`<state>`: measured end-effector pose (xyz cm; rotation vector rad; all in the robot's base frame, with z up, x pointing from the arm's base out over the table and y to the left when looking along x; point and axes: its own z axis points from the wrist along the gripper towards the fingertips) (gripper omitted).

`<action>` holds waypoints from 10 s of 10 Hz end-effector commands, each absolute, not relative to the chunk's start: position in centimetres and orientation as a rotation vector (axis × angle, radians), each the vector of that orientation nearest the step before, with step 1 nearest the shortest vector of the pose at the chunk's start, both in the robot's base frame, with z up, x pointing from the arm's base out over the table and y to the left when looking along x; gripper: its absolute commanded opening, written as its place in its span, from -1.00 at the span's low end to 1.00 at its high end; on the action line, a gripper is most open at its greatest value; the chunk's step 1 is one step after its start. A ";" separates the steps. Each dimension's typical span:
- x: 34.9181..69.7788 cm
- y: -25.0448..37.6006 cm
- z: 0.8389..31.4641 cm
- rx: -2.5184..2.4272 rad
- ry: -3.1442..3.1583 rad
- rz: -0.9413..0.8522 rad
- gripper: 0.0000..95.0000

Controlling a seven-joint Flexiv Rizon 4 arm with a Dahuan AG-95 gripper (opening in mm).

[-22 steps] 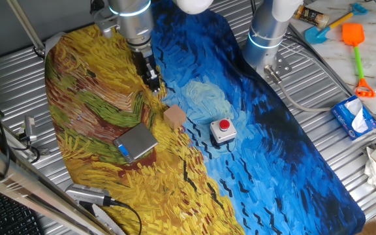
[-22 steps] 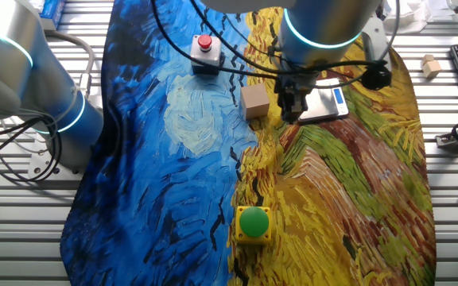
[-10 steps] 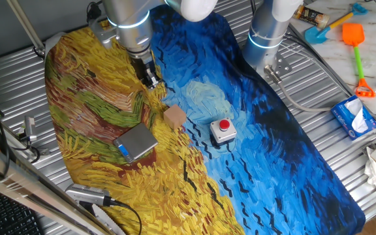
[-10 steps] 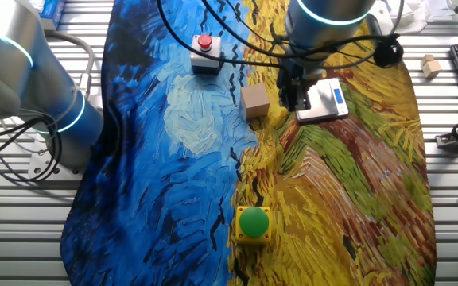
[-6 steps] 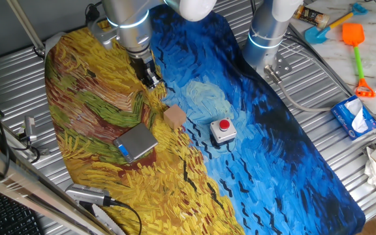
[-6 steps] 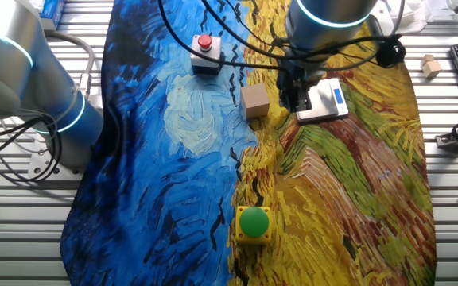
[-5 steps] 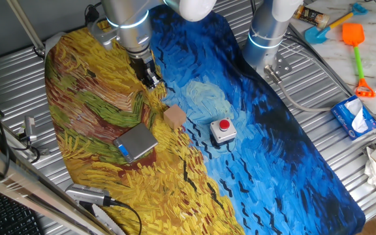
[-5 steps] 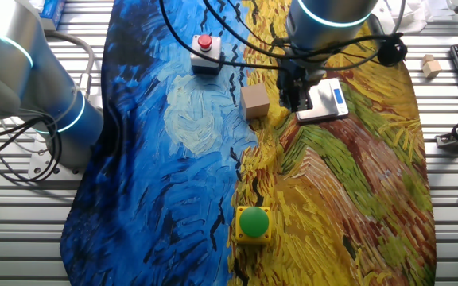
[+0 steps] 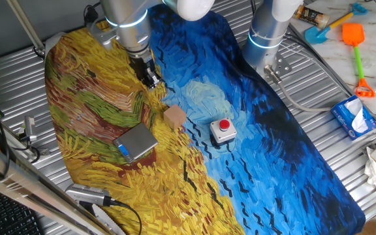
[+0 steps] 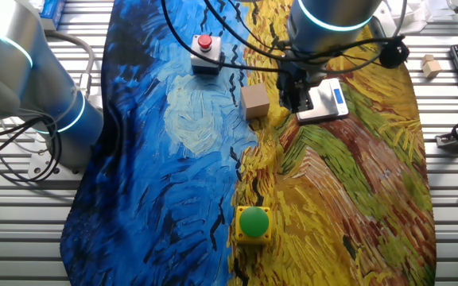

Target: Place the block on the scale

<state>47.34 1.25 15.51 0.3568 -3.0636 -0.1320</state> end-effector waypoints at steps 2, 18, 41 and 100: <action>47.3 1.7 15.5 0.322 -3.067 -0.149 -1.00; 44.5 8.1 11.0 0.233 -3.062 -0.249 1.00; 44.2 9.0 5.1 0.214 -3.078 -0.237 0.60; 53.1 8.5 11.6 0.227 -3.080 -0.117 -1.00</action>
